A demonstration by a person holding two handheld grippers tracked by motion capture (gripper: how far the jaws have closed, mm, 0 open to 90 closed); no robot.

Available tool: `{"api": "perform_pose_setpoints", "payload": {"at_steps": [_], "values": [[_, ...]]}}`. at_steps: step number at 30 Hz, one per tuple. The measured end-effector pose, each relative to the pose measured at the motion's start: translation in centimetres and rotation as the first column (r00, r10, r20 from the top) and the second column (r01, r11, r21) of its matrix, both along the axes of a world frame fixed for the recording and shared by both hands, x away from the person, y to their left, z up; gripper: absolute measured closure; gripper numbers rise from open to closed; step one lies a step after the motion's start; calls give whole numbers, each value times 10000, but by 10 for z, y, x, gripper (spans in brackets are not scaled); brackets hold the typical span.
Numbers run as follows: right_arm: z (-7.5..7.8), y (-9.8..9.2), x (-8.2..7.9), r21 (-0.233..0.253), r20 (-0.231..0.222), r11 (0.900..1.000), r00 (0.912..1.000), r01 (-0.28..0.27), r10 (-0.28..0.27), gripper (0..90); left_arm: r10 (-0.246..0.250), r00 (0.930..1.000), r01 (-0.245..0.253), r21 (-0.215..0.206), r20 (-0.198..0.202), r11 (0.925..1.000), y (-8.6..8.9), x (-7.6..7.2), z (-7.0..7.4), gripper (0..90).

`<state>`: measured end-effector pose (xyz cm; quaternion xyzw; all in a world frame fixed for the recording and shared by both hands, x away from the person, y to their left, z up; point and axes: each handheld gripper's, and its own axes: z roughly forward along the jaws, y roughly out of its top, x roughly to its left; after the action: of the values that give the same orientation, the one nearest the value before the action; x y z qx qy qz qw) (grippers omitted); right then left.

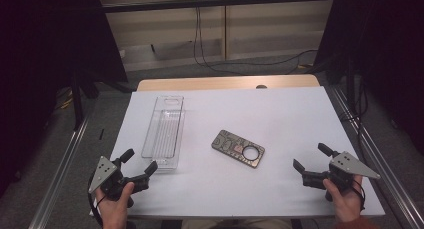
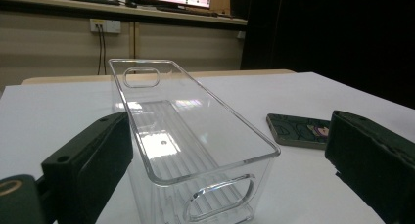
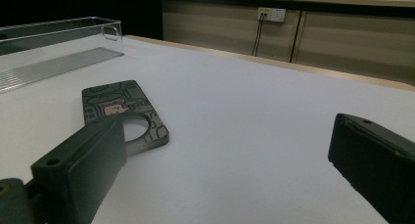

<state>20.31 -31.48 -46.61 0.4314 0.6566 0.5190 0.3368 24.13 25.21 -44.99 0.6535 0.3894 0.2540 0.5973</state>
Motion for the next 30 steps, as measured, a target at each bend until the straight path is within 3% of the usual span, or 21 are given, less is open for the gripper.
{"api": "perform_pose_setpoints", "payload": {"at_steps": [7, 10, 21, 23, 28, 30], "values": [[-1, -2, -1, 112, -123, 9999, 9999, 26, -25, 1, -171, 9999, 171, 35, -17, 9998, -1, 1, 0, 38], [-2, -2, -1, 190, -159, 9998, 9999, 26, -23, 0, -164, 9999, 164, 265, 4, 9995, -1, 3, 0, 38], [-3, -2, 1, 193, -251, 9997, 9996, -124, 129, 0, -125, 9999, 125, 110, -38, 9999, -1, 5, -1, 38], [-3, -1, 0, 223, -252, 9997, 9996, -138, 143, 0, -222, 9997, 223, 284, -29, 9993, 0, 4, -1, 38], [-2, 2, 0, 156, -228, 9996, 9994, -249, 253, 0, -219, 9998, 218, 356, 13, 9991, 0, 1, 1, 38], [-2, 6, 0, 121, -429, 9980, 9971, -623, 628, 0, -275, 9996, 272, 325, 79, 9991, 1, 0, 1, 39]]}}
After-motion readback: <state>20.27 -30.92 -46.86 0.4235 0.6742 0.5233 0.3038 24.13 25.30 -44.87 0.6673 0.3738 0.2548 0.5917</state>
